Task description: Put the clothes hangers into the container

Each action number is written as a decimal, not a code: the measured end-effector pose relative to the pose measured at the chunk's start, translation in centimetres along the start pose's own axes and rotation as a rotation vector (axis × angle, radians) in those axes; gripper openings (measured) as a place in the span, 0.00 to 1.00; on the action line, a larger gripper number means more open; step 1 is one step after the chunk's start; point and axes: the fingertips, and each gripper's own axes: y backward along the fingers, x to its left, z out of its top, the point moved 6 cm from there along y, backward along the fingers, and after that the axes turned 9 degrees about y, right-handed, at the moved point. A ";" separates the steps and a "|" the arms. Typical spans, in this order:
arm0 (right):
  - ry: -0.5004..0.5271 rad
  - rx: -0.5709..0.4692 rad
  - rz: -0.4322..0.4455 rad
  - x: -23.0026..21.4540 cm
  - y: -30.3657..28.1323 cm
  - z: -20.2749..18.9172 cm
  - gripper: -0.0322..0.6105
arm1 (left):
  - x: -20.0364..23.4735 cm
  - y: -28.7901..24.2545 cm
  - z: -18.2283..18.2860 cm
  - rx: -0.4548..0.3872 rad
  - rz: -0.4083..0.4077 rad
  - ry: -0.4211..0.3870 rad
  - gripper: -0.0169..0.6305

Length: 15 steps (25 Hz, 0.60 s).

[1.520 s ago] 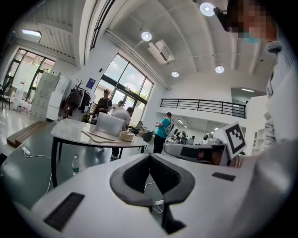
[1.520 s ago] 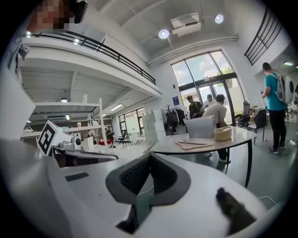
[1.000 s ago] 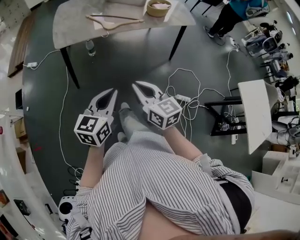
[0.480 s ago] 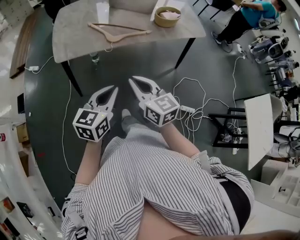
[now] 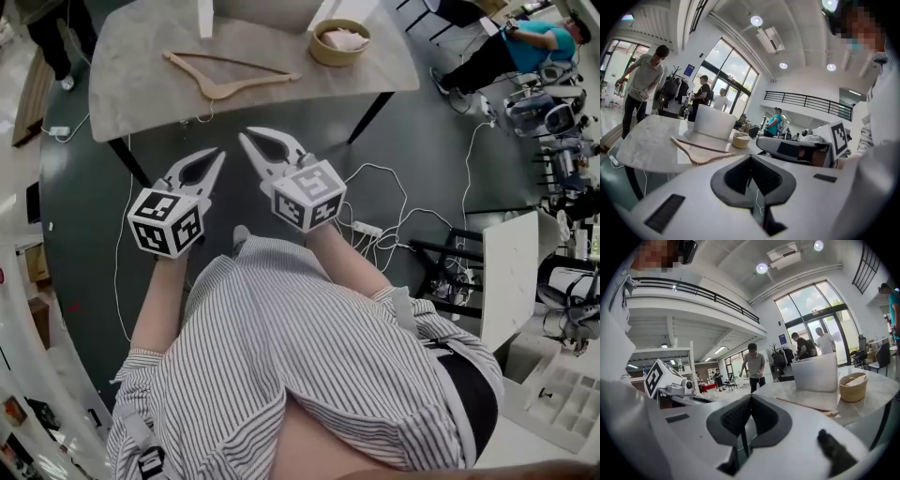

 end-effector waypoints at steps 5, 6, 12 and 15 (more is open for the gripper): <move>0.003 0.040 0.035 -2.7 -1.6 -0.2 0.07 | 1.2 -2.2 2.3 -0.047 0.041 -0.007 0.04; 0.001 0.043 0.038 -3.1 -2.2 0.0 0.07 | 1.5 -2.4 2.9 -0.052 0.048 -0.018 0.04; -0.007 0.053 0.052 -4.2 -4.4 0.5 0.07 | 3.2 -3.4 5.0 -0.073 0.061 -0.031 0.04; -0.031 0.064 0.053 -4.8 -5.2 -0.1 0.07 | 4.1 -4.3 5.2 -0.048 0.040 -0.037 0.04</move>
